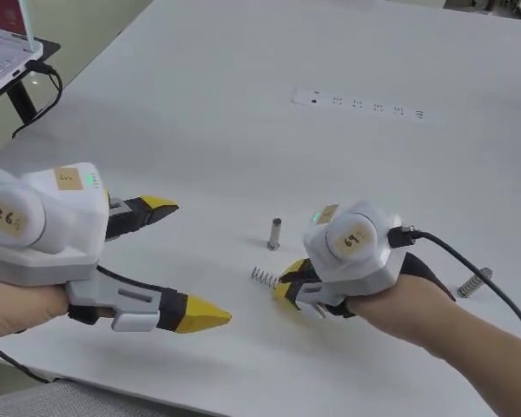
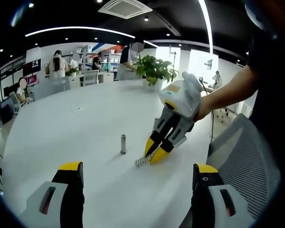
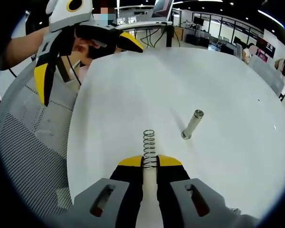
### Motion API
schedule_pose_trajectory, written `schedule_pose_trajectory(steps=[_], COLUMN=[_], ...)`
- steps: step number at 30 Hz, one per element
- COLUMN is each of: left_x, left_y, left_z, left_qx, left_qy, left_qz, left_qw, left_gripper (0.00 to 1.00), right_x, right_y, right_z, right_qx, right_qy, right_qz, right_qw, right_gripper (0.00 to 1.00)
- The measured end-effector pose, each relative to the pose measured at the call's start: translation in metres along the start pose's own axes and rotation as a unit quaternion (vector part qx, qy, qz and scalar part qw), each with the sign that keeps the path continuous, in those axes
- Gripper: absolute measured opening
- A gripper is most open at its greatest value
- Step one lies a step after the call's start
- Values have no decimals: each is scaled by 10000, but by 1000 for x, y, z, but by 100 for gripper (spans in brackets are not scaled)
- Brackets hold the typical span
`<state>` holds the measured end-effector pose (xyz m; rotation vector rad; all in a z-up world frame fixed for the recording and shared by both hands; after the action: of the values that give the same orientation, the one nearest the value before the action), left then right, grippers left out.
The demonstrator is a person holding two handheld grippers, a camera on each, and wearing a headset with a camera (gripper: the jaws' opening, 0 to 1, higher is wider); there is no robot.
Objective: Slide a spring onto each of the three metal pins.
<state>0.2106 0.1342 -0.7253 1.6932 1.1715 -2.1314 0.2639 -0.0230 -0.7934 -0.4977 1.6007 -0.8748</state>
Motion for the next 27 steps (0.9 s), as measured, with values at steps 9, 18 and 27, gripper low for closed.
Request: schedule_pose_trajectory(steps=[9, 18, 27], left_x=[-1, 2, 1], left_y=[2, 3, 6], left_z=[2, 1, 5], left_qx=[47, 151, 252], left_qy=[17, 38, 61], left_qz=[-10, -99, -129], left_qw=[10000, 9998, 9996], left_gripper=[92, 89, 84], right_x=[4, 7, 5], right_y=[-12, -27, -38], right_z=[-2, 0, -1], right_qx=[9, 52, 60], right_qy=[-162, -241, -344], right_qz=[-2, 0, 66], right_qw=[9999, 9997, 9994], right_gripper=[7, 7, 7])
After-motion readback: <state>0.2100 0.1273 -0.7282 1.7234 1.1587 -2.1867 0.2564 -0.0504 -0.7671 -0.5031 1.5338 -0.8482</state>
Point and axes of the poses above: the centre of the closed fingertips' face, and the gripper's own axes: y roughly forward along the fingers, z roughly to its right, x roughly out of its underside, the point moved 7 cm from there along -y, roughly backward along the fingers, and after that the axes turned 2 degrees about y, right-handed, at the moved point
